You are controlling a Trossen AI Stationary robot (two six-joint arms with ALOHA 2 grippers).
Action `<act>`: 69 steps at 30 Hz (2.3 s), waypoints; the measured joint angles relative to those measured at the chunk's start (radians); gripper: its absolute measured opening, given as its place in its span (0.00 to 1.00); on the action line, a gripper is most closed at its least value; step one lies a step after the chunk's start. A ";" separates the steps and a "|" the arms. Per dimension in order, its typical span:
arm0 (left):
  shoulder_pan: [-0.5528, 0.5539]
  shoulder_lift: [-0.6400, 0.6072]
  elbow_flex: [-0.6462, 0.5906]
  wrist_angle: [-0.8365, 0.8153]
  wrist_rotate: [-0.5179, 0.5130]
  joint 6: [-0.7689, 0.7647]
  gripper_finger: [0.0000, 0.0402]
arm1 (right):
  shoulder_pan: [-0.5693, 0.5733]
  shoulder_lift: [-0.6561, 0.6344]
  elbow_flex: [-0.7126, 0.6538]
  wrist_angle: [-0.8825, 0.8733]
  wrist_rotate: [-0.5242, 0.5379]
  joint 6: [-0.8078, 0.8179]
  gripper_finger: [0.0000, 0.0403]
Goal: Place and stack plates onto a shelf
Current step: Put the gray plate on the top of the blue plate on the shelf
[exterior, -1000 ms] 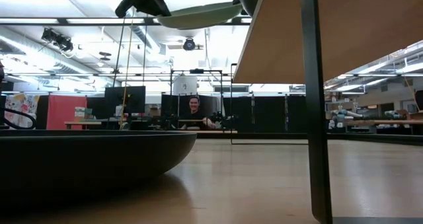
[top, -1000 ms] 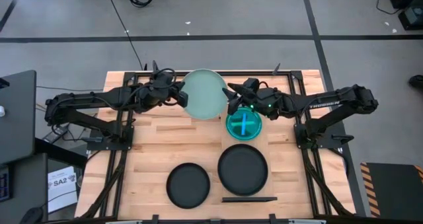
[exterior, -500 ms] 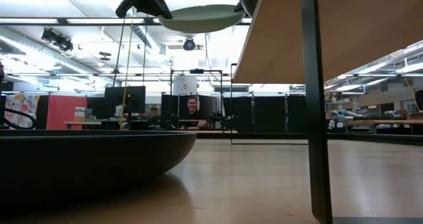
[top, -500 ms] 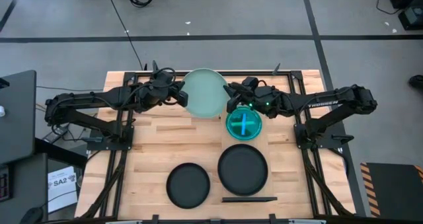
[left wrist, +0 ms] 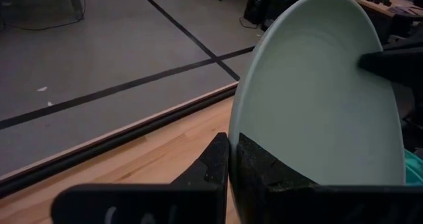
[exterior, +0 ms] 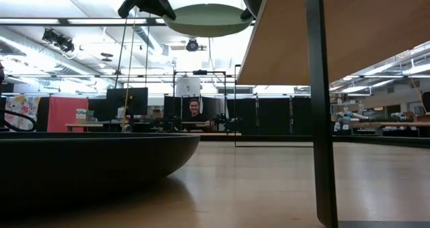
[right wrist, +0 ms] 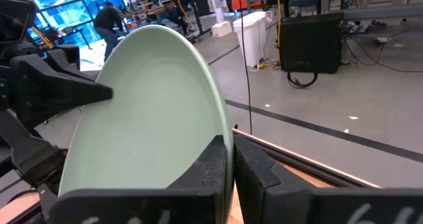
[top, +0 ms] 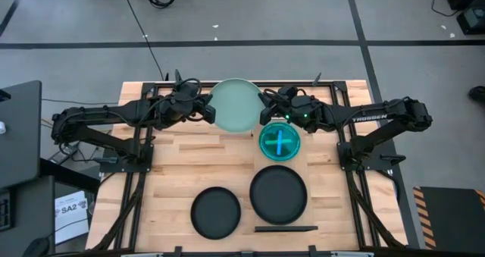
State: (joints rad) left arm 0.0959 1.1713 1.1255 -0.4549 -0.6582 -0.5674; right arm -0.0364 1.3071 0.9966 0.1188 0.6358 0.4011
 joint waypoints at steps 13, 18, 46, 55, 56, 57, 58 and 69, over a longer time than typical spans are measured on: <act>-0.001 0.000 0.000 0.003 0.073 0.065 0.23 | 0.001 0.000 0.000 -0.005 -0.021 -0.005 0.05; -0.001 0.000 0.000 0.001 0.094 0.117 0.36 | -0.004 -0.002 0.000 -0.013 -0.021 -0.008 0.05; 0.000 0.000 0.000 -0.110 0.193 0.134 0.43 | -0.132 -0.367 0.000 -0.368 -0.199 0.139 0.05; 0.000 0.000 0.000 -0.122 0.227 0.133 0.43 | -0.059 -0.470 0.000 -0.640 -0.537 0.360 0.05; 0.000 0.000 0.000 -0.122 0.236 0.133 0.43 | -0.037 -0.470 0.000 -0.668 -0.548 0.377 0.05; 0.000 0.000 0.000 -0.122 0.245 0.133 0.43 | -0.010 -0.470 0.000 -0.695 -0.551 0.392 0.05; 0.000 0.000 0.000 -0.122 0.253 0.134 0.43 | 0.017 -0.466 0.000 -0.717 -0.551 0.408 0.05; 0.000 0.000 0.000 -0.122 0.264 0.133 0.43 | 0.317 -0.335 0.000 -0.749 -0.472 0.497 0.05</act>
State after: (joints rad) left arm 0.0963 1.1713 1.1259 -0.5774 -0.3946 -0.4343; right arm 0.2808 0.9725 0.9970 -0.6301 0.1638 0.8986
